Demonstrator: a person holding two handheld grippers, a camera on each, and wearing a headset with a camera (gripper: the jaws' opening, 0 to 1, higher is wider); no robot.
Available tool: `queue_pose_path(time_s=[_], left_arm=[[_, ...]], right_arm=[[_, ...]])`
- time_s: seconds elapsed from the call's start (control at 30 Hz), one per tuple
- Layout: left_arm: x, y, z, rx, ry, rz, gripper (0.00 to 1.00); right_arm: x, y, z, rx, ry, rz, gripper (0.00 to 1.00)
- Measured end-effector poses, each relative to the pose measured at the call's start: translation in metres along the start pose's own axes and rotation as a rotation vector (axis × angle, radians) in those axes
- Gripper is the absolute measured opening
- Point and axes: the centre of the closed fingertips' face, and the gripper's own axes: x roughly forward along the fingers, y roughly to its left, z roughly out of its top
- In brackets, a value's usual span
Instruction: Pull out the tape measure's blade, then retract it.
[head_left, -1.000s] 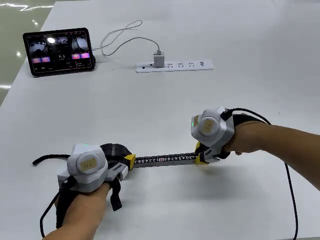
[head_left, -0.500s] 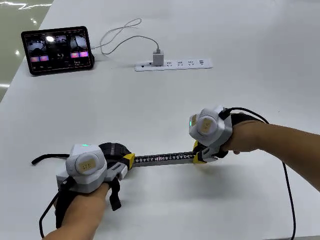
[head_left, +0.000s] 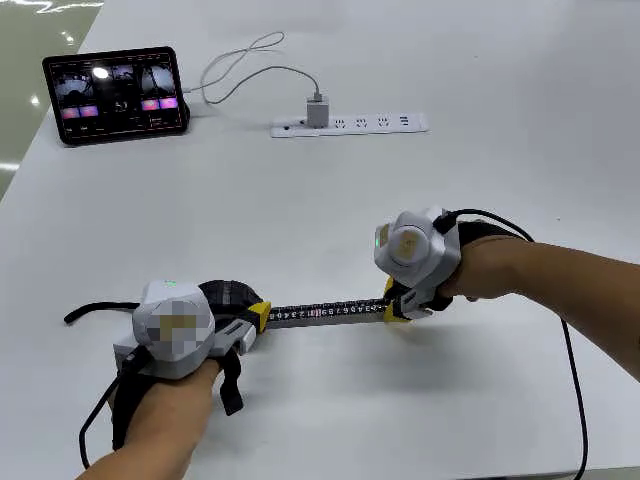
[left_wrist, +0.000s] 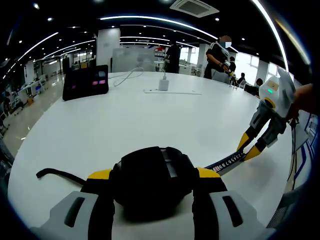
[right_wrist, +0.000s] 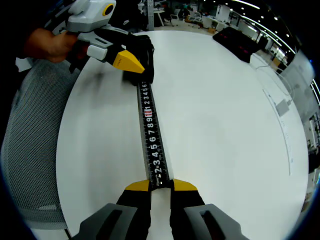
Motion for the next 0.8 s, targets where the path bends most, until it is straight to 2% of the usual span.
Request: queue_pose_path(time_s=[0.8], left_arm=[[-0.0003,-0.0006,0.0003,-0.002,0.004,0.002,0.58]], right_arm=[[0.0026,-0.0001,0.0068,0.000,-0.006,-0.006,0.10]])
